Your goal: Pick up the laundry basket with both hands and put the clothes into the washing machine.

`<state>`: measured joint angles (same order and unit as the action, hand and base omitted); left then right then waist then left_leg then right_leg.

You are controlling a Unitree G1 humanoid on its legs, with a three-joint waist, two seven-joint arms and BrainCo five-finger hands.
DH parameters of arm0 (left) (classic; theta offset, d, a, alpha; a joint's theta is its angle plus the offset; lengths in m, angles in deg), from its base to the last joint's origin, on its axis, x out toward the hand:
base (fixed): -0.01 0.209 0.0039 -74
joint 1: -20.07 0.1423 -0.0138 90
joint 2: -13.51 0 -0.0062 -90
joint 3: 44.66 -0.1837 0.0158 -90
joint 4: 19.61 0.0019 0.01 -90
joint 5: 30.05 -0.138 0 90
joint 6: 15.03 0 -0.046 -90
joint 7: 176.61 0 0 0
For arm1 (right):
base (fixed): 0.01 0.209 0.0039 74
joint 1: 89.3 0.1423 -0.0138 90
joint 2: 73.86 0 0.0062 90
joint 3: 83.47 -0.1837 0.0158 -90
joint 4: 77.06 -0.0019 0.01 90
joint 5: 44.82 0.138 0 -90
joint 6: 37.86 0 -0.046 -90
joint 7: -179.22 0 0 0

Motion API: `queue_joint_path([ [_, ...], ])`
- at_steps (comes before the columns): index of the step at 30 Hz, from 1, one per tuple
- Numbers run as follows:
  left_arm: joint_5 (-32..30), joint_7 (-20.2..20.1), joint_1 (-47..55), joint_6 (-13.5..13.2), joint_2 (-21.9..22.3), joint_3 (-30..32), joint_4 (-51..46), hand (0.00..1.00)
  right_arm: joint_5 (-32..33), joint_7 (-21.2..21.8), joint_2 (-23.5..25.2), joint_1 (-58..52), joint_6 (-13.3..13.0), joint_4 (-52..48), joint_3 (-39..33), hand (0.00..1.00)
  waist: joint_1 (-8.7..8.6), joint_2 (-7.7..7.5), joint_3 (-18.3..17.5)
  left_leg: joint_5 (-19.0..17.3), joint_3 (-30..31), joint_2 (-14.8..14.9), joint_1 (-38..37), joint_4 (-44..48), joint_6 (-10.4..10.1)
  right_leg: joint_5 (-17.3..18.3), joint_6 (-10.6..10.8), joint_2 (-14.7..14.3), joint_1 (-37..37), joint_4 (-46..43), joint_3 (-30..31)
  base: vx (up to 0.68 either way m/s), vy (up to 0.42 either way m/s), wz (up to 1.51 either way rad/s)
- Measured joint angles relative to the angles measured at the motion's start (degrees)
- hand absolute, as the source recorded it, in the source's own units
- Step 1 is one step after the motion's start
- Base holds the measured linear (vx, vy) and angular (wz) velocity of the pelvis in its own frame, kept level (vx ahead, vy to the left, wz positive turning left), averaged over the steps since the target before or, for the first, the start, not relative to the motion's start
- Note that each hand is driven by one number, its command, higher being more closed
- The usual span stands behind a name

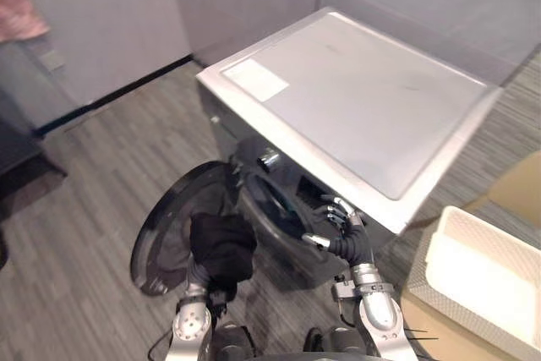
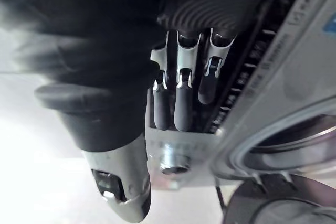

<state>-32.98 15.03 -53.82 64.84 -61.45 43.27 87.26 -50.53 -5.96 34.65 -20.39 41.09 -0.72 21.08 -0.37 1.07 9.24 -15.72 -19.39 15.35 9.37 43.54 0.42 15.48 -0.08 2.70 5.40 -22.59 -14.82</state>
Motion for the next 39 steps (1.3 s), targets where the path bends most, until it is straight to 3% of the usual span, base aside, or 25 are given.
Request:
queue_joint_path([
  [1,0.02,0.21,0.13,0.10,0.50,-0.24,1.15,1.00,-0.02,-0.03,0.22,-1.04,-0.62,-2.49,0.58,0.00,0.24,-0.59,0.07,1.18,2.83,-0.67,2.02,2.92,1.24,-0.56,-0.50,-0.10,-0.20,1.08,3.40,0.09,0.074,-1.35],
  [5,0.07,1.04,0.38,0.27,1.18,-2.59,2.58,1.00,0.55,-3.30,0.37,-1.71,-3.44,-5.14,-0.47,0.00,1.01,-1.58,0.50,-1.88,13.60,-4.18,2.08,-9.30,-1.46,-2.04,0.61,-0.15,1.39,1.59,12.52,0.05,0.171,-1.24],
  [6,0.10,1.22,0.43,0.27,1.69,-2.59,3.03,1.00,0.54,-4.73,0.33,-2.07,-3.85,-5.24,-1.67,0.00,1.08,-0.21,-0.25,-0.72,17.13,-4.70,1.02,-15.19,-3.19,-1.78,1.65,-0.51,2.50,0.49,14.12,-0.02,0.304,-1.21],
  [7,0.17,1.52,0.59,0.33,1.98,-2.52,4.26,1.00,0.52,-6.50,0.57,-1.92,-3.98,-4.32,-4.75,0.00,1.00,-0.08,-0.02,0.08,18.18,-4.98,-0.03,-17.58,-7.47,-1.12,3.41,-0.54,3.63,-1.27,16.20,-0.02,0.357,-0.97],
  [10,0.20,2.43,0.29,0.85,0.75,-2.85,5.54,1.00,0.73,-8.98,1.04,-3.59,-3.62,-4.61,-12.00,0.00,-1.92,-2.19,-0.87,0.10,15.61,-7.94,-0.55,-18.06,-5.44,-1.88,6.08,2.78,3.70,-0.45,17.49,0.08,0.282,-0.30],
  [11,0.19,2.47,0.72,0.88,0.31,-2.84,5.54,1.00,0.84,-9.67,0.99,-5.20,-3.16,-4.61,-16.12,0.00,-1.90,-2.81,-0.92,-0.43,12.77,-8.67,-1.25,-17.41,-4.54,-3.37,7.57,3.71,3.75,0.94,19.58,0.05,0.185,-0.54],
  [14,0.14,2.34,0.63,0.91,0.31,-2.94,5.46,1.00,0.80,-9.54,1.10,-6.01,-1.98,-3.54,-16.93,0.00,-1.96,-3.07,-1.06,-1.14,8.24,-9.40,-2.46,-17.72,-3.28,-5.94,8.94,4.62,3.91,3.84,23.01,0.04,0.221,-0.78],
  [20,0.13,2.49,-1.54,0.93,0.73,-2.42,4.97,1.00,0.52,-10.02,1.48,-5.47,0.38,1.78,-17.07,0.00,-1.86,-2.00,0.68,-2.54,0.43,-9.31,-4.11,-18.43,-1.19,-8.66,9.27,5.38,6.22,5.01,25.86,-0.02,0.106,-0.65],
  [22,0.11,2.81,-2.26,0.95,0.65,-1.92,3.64,1.00,0.23,-10.93,1.48,-5.29,0.42,4.53,-17.71,0.00,-1.78,-2.33,1.94,-3.69,-1.43,-8.44,-4.16,-17.23,-1.10,-7.68,7.51,7.15,8.22,1.52,20.57,-0.03,0.029,-0.39],
  [24,0.12,3.29,-3.53,0.99,0.56,-1.44,3.12,1.00,0.05,-10.99,1.36,-4.91,0.63,6.57,-19.18,0.00,-1.73,-2.39,4.17,-5.55,-1.05,-6.94,-3.07,-13.56,-1.64,-6.97,8.05,7.44,8.86,-1.66,17.74,-0.05,-0.034,-0.10],
  [30,1.81,4.60,-14.66,1.20,-0.61,0.47,0.96,1.00,1.04,-11.49,-1.54,1.21,1.51,8.27,-19.75,0.00,-1.62,-2.61,11.65,-9.26,2.93,-1.45,11.99,2.91,-2.70,-3.23,7.90,7.22,22.40,-16.78,13.05,-0.08,-0.102,0.19],
  [39,6.29,11.49,-34.39,1.09,-1.61,2.82,-3.85,1.00,3.52,-14.95,-2.96,11.86,1.60,11.07,-21.00,0.00,-0.88,-2.95,19.12,-14.61,11.61,0.83,40.08,25.66,-2.26,3.66,6.24,8.60,47.46,-40.27,11.48,-0.17,-0.066,0.22],
])
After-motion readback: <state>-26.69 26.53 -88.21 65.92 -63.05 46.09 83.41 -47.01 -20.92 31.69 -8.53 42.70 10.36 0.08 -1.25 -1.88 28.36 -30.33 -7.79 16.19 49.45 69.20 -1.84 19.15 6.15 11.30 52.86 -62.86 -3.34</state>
